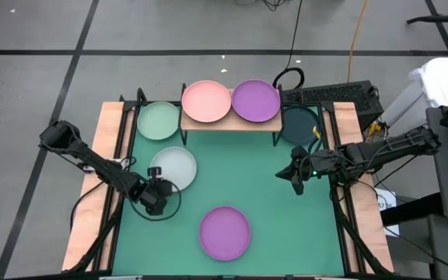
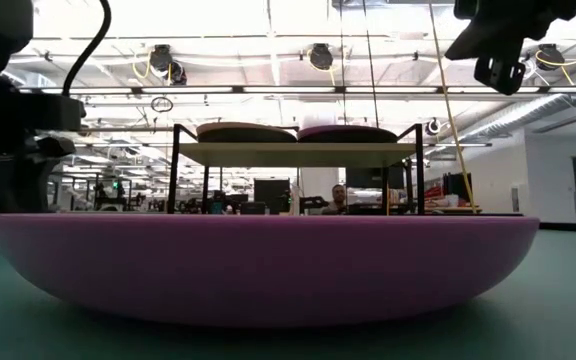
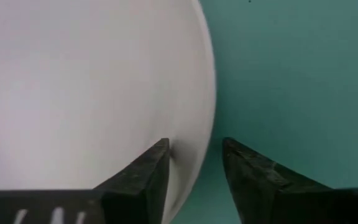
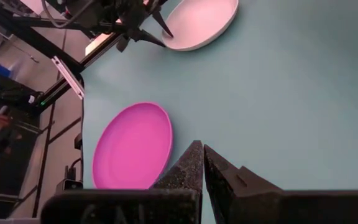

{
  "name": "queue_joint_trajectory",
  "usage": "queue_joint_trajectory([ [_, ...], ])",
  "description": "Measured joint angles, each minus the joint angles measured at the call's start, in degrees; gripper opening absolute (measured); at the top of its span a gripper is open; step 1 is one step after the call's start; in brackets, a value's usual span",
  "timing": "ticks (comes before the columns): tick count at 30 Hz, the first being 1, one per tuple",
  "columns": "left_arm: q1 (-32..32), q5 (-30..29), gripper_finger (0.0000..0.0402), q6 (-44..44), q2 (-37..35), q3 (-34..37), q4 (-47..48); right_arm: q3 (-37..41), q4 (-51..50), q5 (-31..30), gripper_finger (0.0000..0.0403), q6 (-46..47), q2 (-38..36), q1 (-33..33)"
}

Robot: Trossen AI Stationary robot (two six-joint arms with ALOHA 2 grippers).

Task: Place and stack plates onto a shelf
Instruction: Stack the white plate on top of the light orange plate on the shelf

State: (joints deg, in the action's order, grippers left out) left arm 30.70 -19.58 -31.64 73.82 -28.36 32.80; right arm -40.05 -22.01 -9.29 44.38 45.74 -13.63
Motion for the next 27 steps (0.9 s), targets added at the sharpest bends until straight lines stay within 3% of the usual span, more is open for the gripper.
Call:
queue_joint_trajectory([
  [8, -0.62, -0.27, 0.0095, -1.22, 0.06, 0.04, 0.17, 0.00, 0.78, -1.30, 0.0000, 0.42, 0.02, 0.00],
  [20, -1.16, -2.91, 0.0017, 3.74, 0.06, 0.04, 0.06, 0.00, 0.93, -1.12, 0.0000, 1.47, 0.02, 0.00],
  [27, -1.16, -3.05, 0.0012, 3.84, 0.06, -0.26, -0.05, 0.04, -0.13, 0.56, 0.0000, 0.82, -0.45, 0.02],
])
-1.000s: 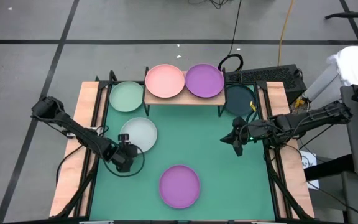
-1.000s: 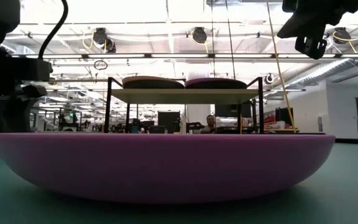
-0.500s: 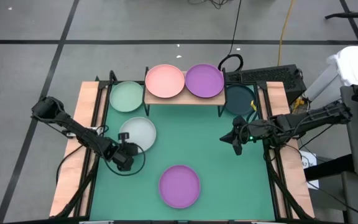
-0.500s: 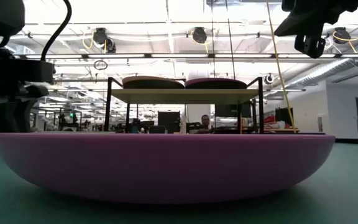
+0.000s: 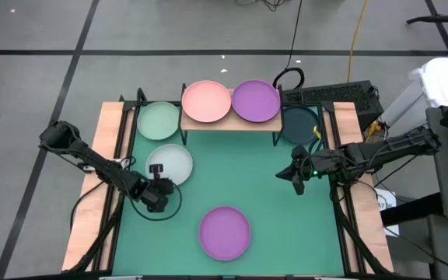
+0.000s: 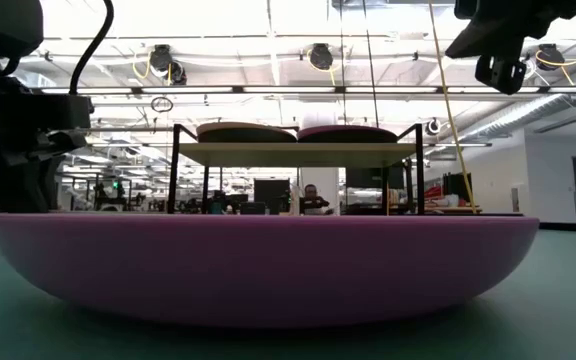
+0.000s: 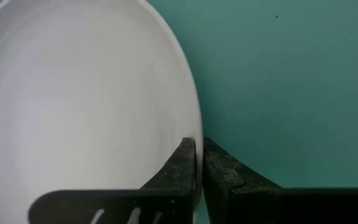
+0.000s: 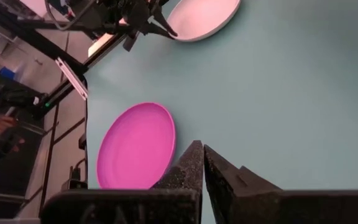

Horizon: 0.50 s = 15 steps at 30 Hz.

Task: Place and stack plates onto a shelf
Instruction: Stack the white plate on top of the light orange plate on the shelf

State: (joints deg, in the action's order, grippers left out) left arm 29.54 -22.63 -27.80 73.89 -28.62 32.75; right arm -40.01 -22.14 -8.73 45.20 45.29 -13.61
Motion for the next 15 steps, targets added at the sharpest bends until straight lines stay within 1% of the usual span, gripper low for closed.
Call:
queue_joint_trajectory([
  [8, 0.01, 0.61, 0.0011, 0.76, 0.00, -3.00, 0.59, 0.00, -2.71, -0.09, 0.0000, 0.65, -2.94, 0.00],
  [15, 0.07, 2.81, 0.0011, 3.11, 0.00, -9.48, 4.25, 0.00, -5.29, -0.63, 0.0000, 0.83, -4.87, 0.00],
])
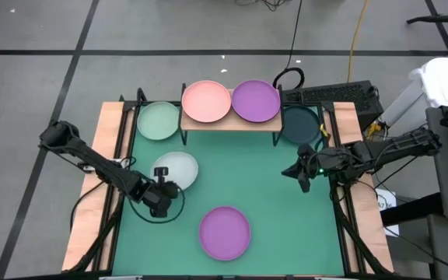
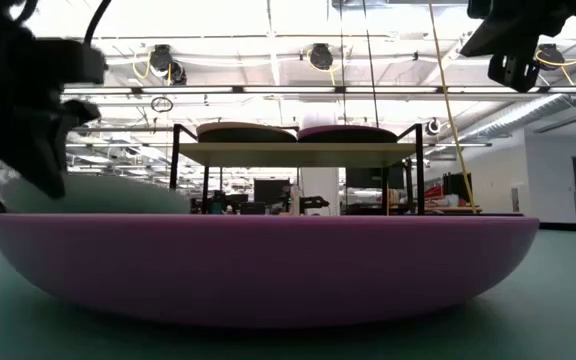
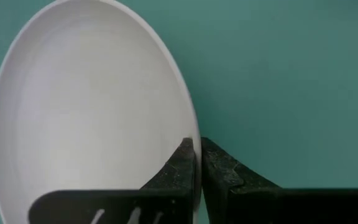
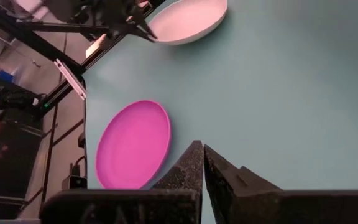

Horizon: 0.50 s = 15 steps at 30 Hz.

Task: Place and stack plates onto a shelf
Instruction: Stack the white plate on top of the light orange plate on the shelf

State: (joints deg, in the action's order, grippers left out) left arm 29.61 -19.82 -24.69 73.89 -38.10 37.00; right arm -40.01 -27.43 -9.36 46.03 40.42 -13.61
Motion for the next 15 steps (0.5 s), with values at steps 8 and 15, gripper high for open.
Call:
queue_joint_trajectory([
  [8, 0.02, 0.28, 0.0011, 4.26, 0.00, -7.17, 2.42, 0.00, -0.29, -2.84, 0.0000, -0.71, -0.04, 0.00],
  [15, 0.02, -0.14, 0.0011, 8.40, 0.00, -13.82, 7.05, 0.00, -0.29, -4.18, 0.0000, -1.73, -0.04, 0.00],
])
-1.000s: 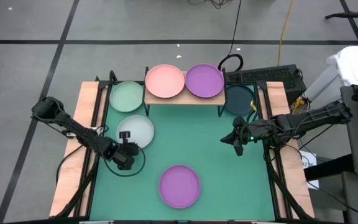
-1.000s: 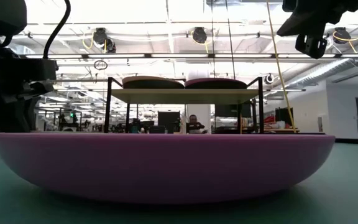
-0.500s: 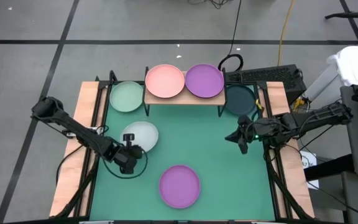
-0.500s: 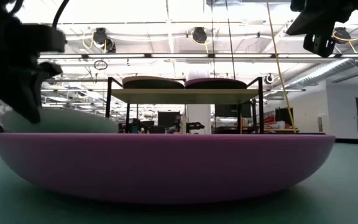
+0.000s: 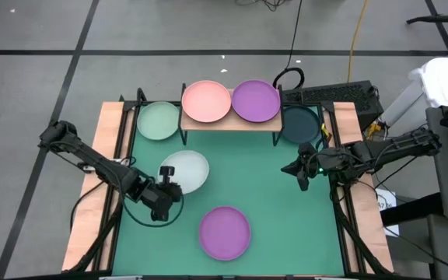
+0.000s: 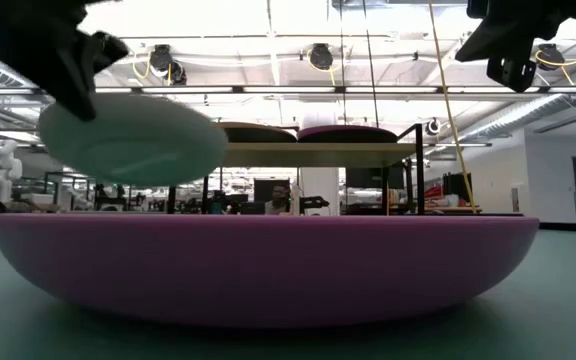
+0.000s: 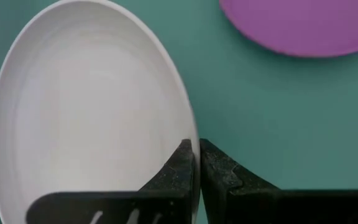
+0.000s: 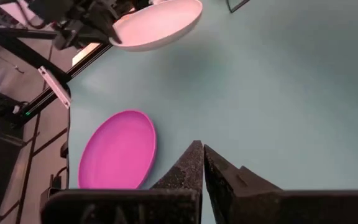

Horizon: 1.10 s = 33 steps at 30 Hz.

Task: Place and stack plates onto a shelf
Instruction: Stack the white plate on top of the light orange plate on the shelf

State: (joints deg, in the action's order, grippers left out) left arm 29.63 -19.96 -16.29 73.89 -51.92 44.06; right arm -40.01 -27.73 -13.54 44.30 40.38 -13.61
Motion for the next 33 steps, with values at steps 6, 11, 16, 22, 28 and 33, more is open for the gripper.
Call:
queue_joint_trajectory([
  [6, -0.04, -1.84, 0.0011, 4.96, 0.00, -4.98, 3.69, 0.00, 0.00, -0.26, 0.0000, -0.16, 0.02, 0.02],
  [11, -0.45, -4.25, 0.0011, 9.35, 0.00, -9.56, 6.86, 0.00, -0.02, -0.26, 0.0000, -0.12, 0.02, 0.02],
  [16, -1.33, -5.73, 0.0011, 10.23, 0.00, -13.33, 8.54, 0.00, -0.02, -0.21, 0.0000, -0.18, 0.02, 0.02],
  [22, -2.75, -7.69, 0.0011, 16.26, 0.00, -16.40, 9.76, 0.00, -0.04, 0.04, 0.0000, -0.09, 0.02, 0.00],
  [28, -4.65, -10.95, 0.0011, 21.56, -0.01, -20.24, 9.85, 0.00, -0.04, 0.06, 0.0000, -0.01, 0.02, 0.00],
  [33, -7.61, -13.08, 0.0011, 26.36, -0.04, -22.25, 9.72, 0.00, -0.02, -0.04, 0.0000, 0.01, 0.02, 0.00],
])
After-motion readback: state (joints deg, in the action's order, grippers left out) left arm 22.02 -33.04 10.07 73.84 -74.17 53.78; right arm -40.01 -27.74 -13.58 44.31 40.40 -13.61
